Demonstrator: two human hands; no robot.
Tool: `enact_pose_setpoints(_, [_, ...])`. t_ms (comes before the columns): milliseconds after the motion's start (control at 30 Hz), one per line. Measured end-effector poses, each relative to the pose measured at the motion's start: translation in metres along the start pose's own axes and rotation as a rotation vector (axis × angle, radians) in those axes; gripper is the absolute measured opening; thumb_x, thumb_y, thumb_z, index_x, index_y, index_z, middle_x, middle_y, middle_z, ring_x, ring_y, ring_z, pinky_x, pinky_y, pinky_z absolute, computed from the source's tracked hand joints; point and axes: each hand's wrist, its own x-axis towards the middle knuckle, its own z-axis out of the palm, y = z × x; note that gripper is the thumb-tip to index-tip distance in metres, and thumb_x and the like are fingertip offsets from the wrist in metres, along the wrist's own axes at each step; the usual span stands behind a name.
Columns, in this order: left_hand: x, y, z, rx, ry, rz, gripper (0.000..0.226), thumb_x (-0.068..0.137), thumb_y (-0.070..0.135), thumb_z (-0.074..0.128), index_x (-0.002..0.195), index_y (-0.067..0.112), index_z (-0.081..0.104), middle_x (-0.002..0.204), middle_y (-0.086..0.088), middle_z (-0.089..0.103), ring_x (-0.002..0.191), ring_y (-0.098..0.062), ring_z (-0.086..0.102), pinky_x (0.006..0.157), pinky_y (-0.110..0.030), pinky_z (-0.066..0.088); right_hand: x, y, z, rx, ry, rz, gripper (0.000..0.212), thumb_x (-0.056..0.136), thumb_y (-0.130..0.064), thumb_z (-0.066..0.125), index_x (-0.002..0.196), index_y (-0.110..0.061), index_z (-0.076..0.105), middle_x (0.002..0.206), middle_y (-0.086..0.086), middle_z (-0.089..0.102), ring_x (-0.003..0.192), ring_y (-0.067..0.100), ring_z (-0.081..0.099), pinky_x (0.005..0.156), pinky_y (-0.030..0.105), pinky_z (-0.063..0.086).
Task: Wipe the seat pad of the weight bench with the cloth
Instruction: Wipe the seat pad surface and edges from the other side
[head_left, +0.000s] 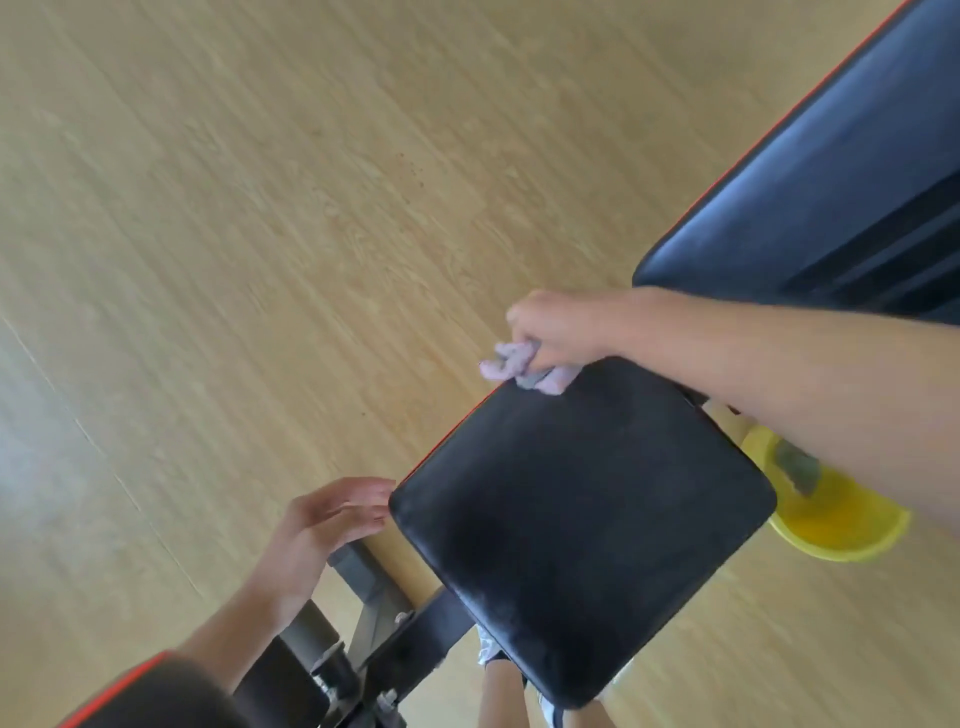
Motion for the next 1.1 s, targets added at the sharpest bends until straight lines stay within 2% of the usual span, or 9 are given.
enact_pose_setpoints(133, [0.000, -0.001, 0.004, 0.202, 0.017, 0.077, 0.029, 0.091, 0.006, 0.073, 0.116, 0.019, 0.078, 0.116, 0.001, 0.079, 0.106, -0.006, 0.075, 0.087, -0.013, 0.055, -0.007, 0.041, -0.011, 0.102, 0.190, 0.054, 0.039, 0.076, -0.021, 0.065, 0.051, -0.012, 0.037, 0.059, 0.009, 0.039, 0.060, 0.025, 0.037, 0.055, 0.027, 0.041])
enact_pose_setpoints(233, [0.005, -0.008, -0.001, 0.083, 0.031, 0.013, 0.030, 0.093, 0.004, 0.070, 0.118, 0.018, 0.078, 0.118, -0.005, 0.079, 0.113, -0.021, 0.074, 0.102, -0.031, 0.054, 0.002, -0.042, 0.014, 0.146, -0.050, 0.005, 0.007, 0.089, -0.024, 0.068, 0.087, -0.017, 0.067, 0.080, 0.010, 0.054, 0.074, 0.033, 0.049, 0.065, 0.019, 0.044])
enact_pose_setpoints(300, [0.007, -0.011, -0.001, -0.092, 0.051, -0.044, 0.033, 0.092, -0.003, 0.066, 0.121, 0.012, 0.073, 0.117, -0.018, 0.076, 0.113, -0.033, 0.073, 0.103, -0.041, 0.055, 0.010, -0.113, 0.053, 0.158, -0.083, -0.250, 0.012, 0.095, -0.016, 0.063, 0.102, -0.010, 0.070, 0.085, 0.011, 0.058, 0.079, 0.032, 0.055, 0.060, 0.020, 0.043])
enact_pose_setpoints(400, [0.010, -0.009, 0.003, -0.228, 0.081, -0.064, 0.050, 0.075, 0.001, 0.072, 0.124, 0.008, 0.066, 0.111, -0.026, 0.076, 0.104, -0.039, 0.075, 0.094, -0.038, 0.060, 0.013, -0.145, 0.070, 0.298, -0.162, -0.271, 0.023, 0.094, -0.007, 0.061, 0.072, -0.012, 0.057, 0.065, -0.001, 0.047, 0.055, 0.017, 0.048, 0.040, 0.020, 0.038])
enact_pose_setpoints(633, [0.007, -0.002, 0.010, 0.056, 0.059, 0.004, 0.028, 0.095, -0.007, 0.058, 0.114, 0.004, 0.075, 0.106, -0.015, 0.081, 0.108, -0.032, 0.075, 0.082, -0.021, 0.062, -0.042, 0.051, 0.011, 0.441, 0.432, 0.390, 0.040, 0.087, -0.028, 0.066, 0.067, -0.001, 0.043, 0.060, 0.002, 0.045, 0.074, 0.041, 0.056, 0.056, 0.029, 0.043])
enact_pose_setpoints(733, [0.009, 0.001, 0.008, 0.196, 0.040, 0.021, 0.023, 0.085, 0.010, 0.077, 0.107, 0.014, 0.081, 0.108, -0.004, 0.082, 0.108, -0.025, 0.076, 0.098, -0.039, 0.058, -0.071, 0.055, 0.044, 0.443, 0.451, 0.453, 0.029, 0.081, -0.040, 0.053, 0.085, -0.012, 0.060, 0.056, 0.005, 0.037, 0.071, 0.031, 0.048, 0.067, 0.024, 0.045])
enact_pose_setpoints(800, [0.010, 0.001, 0.007, 0.299, 0.056, -0.006, 0.024, 0.083, 0.017, 0.084, 0.106, 0.019, 0.082, 0.106, 0.003, 0.082, 0.105, -0.016, 0.077, 0.100, -0.038, 0.055, -0.103, 0.051, 0.086, 0.437, 0.510, 0.566, 0.024, 0.080, -0.038, 0.042, 0.070, -0.016, 0.049, 0.054, 0.003, 0.037, 0.067, 0.031, 0.048, 0.067, 0.026, 0.044])
enact_pose_setpoints(933, [0.012, 0.006, 0.013, 0.407, 0.160, 0.036, 0.014, 0.078, 0.013, 0.086, 0.090, 0.020, 0.084, 0.088, 0.007, 0.082, 0.082, -0.001, 0.075, 0.067, -0.004, 0.050, -0.194, 0.066, 0.184, 0.556, 0.592, 0.936, 0.044, 0.088, -0.025, 0.056, 0.051, -0.012, 0.039, 0.049, 0.006, 0.042, 0.051, 0.031, 0.049, 0.053, 0.028, 0.033])
enact_pose_setpoints(1100, [0.023, 0.012, 0.014, 0.561, 0.164, 0.061, 0.005, 0.079, 0.017, 0.086, 0.075, 0.018, 0.083, 0.059, 0.016, 0.070, 0.050, 0.003, 0.059, 0.047, -0.004, 0.037, -0.195, 0.051, 0.218, 0.788, 0.663, 1.109, 0.056, 0.093, -0.023, 0.069, 0.047, -0.018, 0.036, 0.050, 0.003, 0.042, 0.056, 0.029, 0.041, 0.047, 0.027, 0.027])
